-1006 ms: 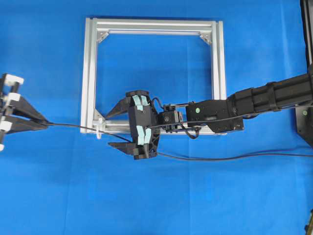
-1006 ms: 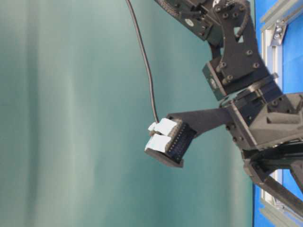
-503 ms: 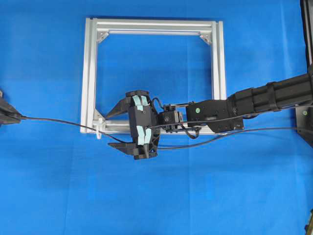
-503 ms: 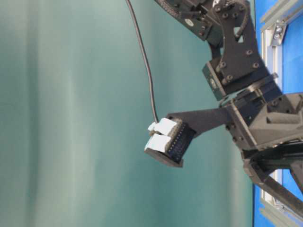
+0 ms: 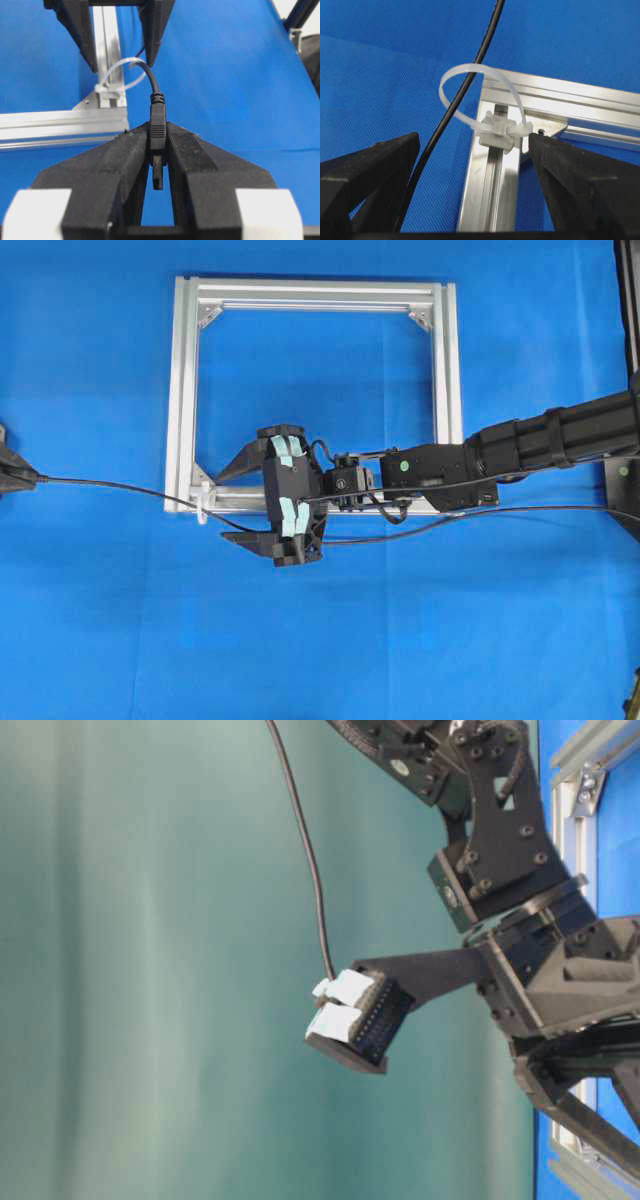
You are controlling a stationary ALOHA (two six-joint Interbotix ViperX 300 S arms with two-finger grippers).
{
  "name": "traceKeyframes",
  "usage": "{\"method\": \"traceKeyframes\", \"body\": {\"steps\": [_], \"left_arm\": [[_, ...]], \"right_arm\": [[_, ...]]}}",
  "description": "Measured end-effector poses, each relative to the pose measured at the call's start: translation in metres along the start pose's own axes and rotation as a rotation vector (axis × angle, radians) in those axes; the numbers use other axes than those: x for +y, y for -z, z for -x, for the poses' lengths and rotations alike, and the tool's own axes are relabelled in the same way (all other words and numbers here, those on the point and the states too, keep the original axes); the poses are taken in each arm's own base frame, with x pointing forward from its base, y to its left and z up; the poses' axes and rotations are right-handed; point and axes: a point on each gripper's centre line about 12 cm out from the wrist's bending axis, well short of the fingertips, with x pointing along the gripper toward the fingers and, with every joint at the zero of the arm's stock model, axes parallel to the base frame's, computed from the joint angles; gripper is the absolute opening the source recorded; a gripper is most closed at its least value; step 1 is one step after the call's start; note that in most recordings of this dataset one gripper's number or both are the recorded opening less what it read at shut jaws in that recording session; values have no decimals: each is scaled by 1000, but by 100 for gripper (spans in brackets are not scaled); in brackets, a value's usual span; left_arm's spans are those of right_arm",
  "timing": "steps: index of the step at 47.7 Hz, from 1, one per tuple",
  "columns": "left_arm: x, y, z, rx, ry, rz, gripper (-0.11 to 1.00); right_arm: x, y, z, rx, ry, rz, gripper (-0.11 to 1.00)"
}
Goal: Insert the wire through the string loop located on the left side.
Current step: 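Pull the plug leftward with the left gripper, drawing cable through loop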
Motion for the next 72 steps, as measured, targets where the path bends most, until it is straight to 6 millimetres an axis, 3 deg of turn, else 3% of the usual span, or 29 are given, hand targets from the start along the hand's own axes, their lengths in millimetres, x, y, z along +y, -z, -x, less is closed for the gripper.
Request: {"method": "traceKeyframes", "body": {"steps": [21, 23, 32, 35, 43, 50, 62, 72], "left_arm": [[1, 0, 0, -4, -4, 3, 10], [1, -1, 1, -7, -9, 3, 18], [6, -2, 2, -18, -46, 21, 74], [7, -2, 2, -20, -53, 23, 86], [7, -2, 2, -22, -53, 22, 75], [7, -2, 2, -21, -55, 22, 76], [8, -2, 2, -21, -56, 24, 76], [9, -3, 2, -27, -69, 28, 76]], "right_arm": [[1, 0, 0, 0, -1, 1, 96], [0, -1, 0, -2, 1, -1, 96], [1, 0, 0, 0, -1, -1, 96], [1, -1, 0, -1, -1, -1, 96], [0, -1, 0, -2, 0, 0, 96], [1, -1, 1, -1, -1, -1, 96], [-3, -44, 19, -80, 8, -5, 96], [-17, -64, 32, -86, 39, -25, 96]]}}
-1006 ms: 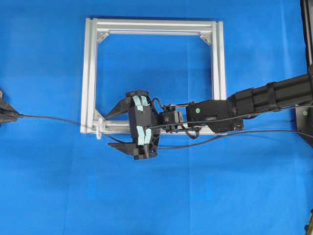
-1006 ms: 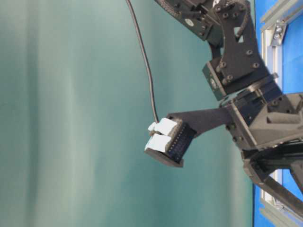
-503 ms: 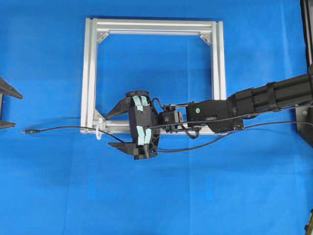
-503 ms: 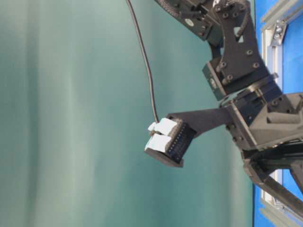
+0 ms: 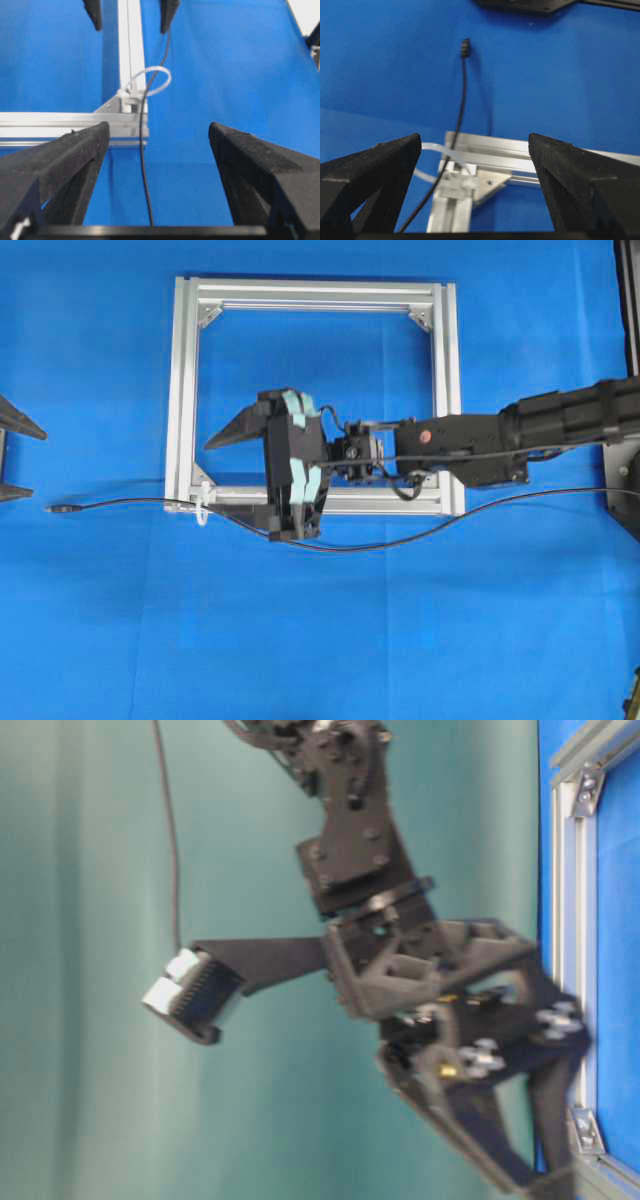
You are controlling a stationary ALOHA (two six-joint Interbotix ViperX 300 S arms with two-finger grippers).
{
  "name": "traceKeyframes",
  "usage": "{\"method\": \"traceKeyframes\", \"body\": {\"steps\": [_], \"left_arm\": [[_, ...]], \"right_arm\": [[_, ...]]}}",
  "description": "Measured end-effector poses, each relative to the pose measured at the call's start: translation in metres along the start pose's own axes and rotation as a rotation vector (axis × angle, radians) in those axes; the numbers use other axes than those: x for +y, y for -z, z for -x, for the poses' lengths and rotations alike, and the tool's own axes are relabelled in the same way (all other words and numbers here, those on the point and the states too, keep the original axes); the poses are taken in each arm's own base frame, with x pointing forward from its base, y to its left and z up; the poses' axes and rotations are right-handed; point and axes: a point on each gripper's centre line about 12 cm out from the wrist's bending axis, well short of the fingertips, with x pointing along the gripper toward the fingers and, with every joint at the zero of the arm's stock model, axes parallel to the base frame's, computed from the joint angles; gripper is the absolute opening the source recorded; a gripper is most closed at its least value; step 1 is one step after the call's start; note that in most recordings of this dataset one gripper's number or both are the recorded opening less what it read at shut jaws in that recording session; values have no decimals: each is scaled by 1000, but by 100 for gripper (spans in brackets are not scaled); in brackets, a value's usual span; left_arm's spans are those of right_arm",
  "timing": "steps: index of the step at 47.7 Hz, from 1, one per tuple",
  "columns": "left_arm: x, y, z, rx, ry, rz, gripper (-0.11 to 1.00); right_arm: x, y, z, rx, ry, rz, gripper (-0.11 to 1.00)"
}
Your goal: Insert the wire through the string loop located on the left side.
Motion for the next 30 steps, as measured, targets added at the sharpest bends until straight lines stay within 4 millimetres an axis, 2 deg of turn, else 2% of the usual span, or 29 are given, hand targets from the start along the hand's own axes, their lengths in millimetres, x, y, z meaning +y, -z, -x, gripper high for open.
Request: {"method": "traceKeyframes", "body": {"steps": [18, 30], "left_arm": [[1, -3, 0, -22, -10, -1, 76], [1, -4, 0, -32, -10, -5, 76]], "right_arm": [[-3, -45, 23, -51, 9, 0, 96], [-4, -55, 29, -72, 13, -2, 95]]}}
